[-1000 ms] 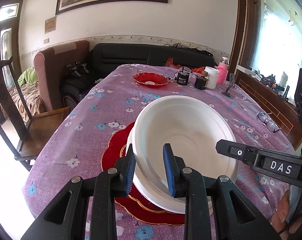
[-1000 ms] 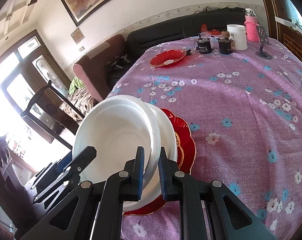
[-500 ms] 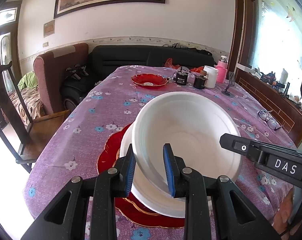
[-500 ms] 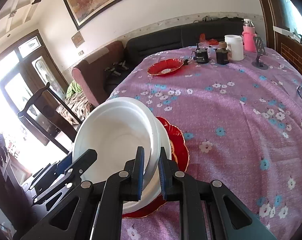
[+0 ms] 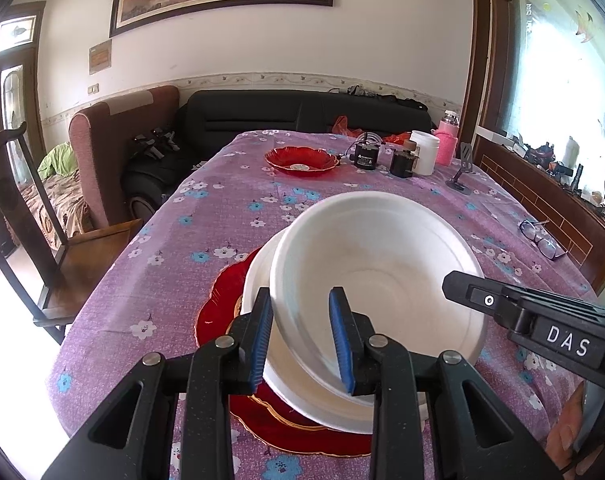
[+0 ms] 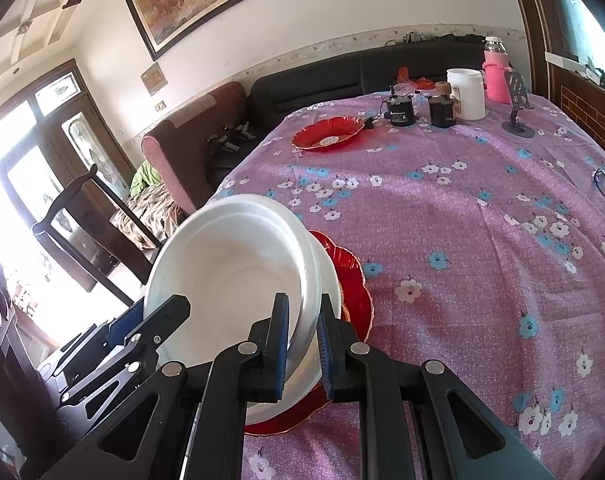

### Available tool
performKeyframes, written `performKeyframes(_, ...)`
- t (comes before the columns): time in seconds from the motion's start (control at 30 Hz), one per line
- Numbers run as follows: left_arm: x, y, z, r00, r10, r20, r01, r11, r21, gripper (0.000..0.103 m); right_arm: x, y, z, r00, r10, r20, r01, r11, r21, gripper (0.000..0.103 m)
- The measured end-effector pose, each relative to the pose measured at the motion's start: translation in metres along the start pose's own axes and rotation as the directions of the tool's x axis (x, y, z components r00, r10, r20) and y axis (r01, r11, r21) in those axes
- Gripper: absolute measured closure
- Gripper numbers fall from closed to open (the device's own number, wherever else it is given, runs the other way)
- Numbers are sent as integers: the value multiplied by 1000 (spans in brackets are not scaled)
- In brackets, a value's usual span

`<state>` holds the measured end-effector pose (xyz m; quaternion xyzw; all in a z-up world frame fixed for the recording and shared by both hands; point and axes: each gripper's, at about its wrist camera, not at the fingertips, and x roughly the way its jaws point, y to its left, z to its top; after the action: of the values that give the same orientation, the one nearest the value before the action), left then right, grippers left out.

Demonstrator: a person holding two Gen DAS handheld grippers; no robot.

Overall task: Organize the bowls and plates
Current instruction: 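Lower the small white bowl into the bowls on the red plates, then open both tools to release the small white bowl on the stack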

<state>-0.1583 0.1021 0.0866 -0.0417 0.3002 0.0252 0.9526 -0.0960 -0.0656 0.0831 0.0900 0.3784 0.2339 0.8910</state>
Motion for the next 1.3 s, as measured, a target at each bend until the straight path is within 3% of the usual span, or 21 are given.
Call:
performKeyframes(0.23, -1, -1, 1, 1000, 6, 6, -6, 1000, 3, 72, -2, 1, -2, 1000, -8, 3, 8, 1000, -5, 88)
performKeyframes(0.53, -8, -5, 2, 999, 19, 32, -20, 1000, 9, 57, -9, -4, -2, 1000, 11, 11, -11, 1000, 10, 87)
performKeyframes(0.6, -10, -8, 2, 999, 26, 42, -27, 999, 18, 55, -14, -6, -3, 1000, 9, 21, -9, 1000, 7, 80)
performKeyframes(0.73, -15, -14, 0, 996, 49, 73, -52, 998, 36, 44, -30, -11, -9, 997, -18, 71, 18, 1000, 0, 51)
performKeyframes(0.83, -21, -17, -2, 992, 72, 108, -79, 995, 55, 36, -42, -15, -15, 993, -48, 108, 50, 999, -13, 44)
performKeyframes(0.9, -26, -20, -5, 986, 93, 141, -103, 993, 63, 19, -51, -19, -21, 988, -72, 137, 74, 997, -14, 36)
performKeyframes(0.97, -31, -21, -8, 981, 106, 163, -118, 991, 62, 11, -59, -22, -28, 983, -88, 158, 91, 996, -14, 25)
performKeyframes(1.07, -38, -22, -14, 972, 130, 194, -148, 985, 83, 0, -69, -25, -41, 974, -126, 189, 134, 991, -28, 15)
performKeyframes(1.17, -45, -23, -22, 957, 186, 222, -214, 971, 109, 0, -78, -30, -57, 966, -145, 214, 151, 988, -13, 9)
performKeyframes(1.3, -54, -10, -35, 953, 224, 203, -248, 964, 99, 0, -86, -34, -81, 955, -168, 243, 175, 984, -11, 4)
